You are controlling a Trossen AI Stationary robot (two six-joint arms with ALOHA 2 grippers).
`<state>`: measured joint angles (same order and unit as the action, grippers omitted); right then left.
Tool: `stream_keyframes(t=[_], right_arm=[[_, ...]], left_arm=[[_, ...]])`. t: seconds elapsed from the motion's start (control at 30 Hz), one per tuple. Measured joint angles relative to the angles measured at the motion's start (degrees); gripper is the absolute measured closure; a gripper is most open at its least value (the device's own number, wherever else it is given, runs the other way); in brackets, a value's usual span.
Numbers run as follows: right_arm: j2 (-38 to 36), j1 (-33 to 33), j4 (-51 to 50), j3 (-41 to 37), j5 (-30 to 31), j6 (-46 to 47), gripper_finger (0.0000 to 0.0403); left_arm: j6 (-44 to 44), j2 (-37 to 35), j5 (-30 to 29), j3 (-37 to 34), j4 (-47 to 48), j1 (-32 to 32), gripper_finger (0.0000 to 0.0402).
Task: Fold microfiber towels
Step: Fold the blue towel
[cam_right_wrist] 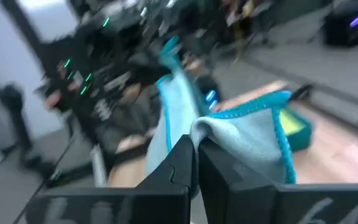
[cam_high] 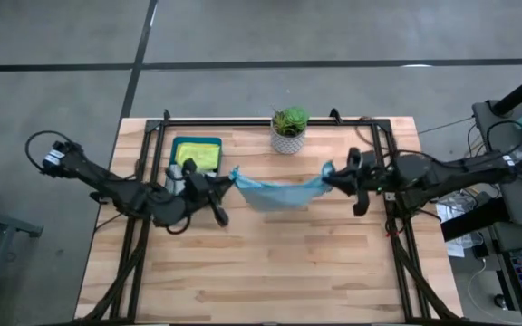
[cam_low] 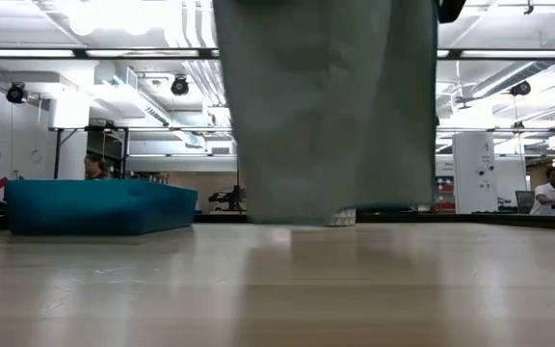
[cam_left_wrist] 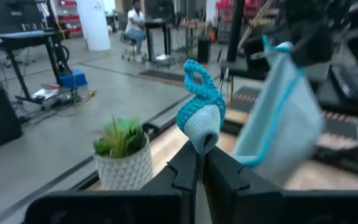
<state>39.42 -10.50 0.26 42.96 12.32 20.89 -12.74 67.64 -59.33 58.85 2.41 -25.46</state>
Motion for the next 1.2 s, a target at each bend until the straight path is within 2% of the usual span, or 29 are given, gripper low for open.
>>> stream_keyframes(t=[0.17,0.3,0.4,0.5,0.6,0.8,0.87,1.03,1.2], right_arm=[[-2.44,0.07,1.71,0.45,5.55,-5.13,0.0394],[-1.81,0.29,1.72,1.78,12.67,-9.9,0.0394],[-0.35,0.53,1.69,2.63,17.05,-13.9,0.0394],[0.63,0.51,1.41,3.6,17.26,-15.51,0.0394],[0.66,-0.52,-0.99,4.13,15.08,-13.06,0.0394],[0.94,-4.33,-14.98,3.77,14.04,-2.02,0.0394],[1.41,-6.3,-18.85,3.33,12.06,2.48,0.0394],[4.85,-11.4,-22.79,1.48,2.83,14.44,0.0394],[12.98,-16.39,-22.76,-0.45,-3.47,22.45,0.0394]], left_arm=[[6.23,-2.44,-1.05,0.15,-5.29,0.16,0.0398],[13.04,-3.43,-6.0,0.11,-5.45,2.04,0.0398],[17.73,-3.63,-6.44,0.02,-5.35,4.18,0.0398],[19.17,-3.62,-6.87,-0.2,-4.6,5.16,0.0398],[18.53,-2.97,-6.91,-1.21,-4.43,4.02,0.0398],[7.43,-0.18,-6.61,-4.6,-1.88,-2.87,0.04],[2.65,1.47,-5.4,-5.98,-1.75,-5.7,0.04],[-11.2,7.62,4.12,-7.25,-1.89,-11.34,0.04],[-25.2,15.88,14.64,-7.52,-2.03,-13.42,0.04]])
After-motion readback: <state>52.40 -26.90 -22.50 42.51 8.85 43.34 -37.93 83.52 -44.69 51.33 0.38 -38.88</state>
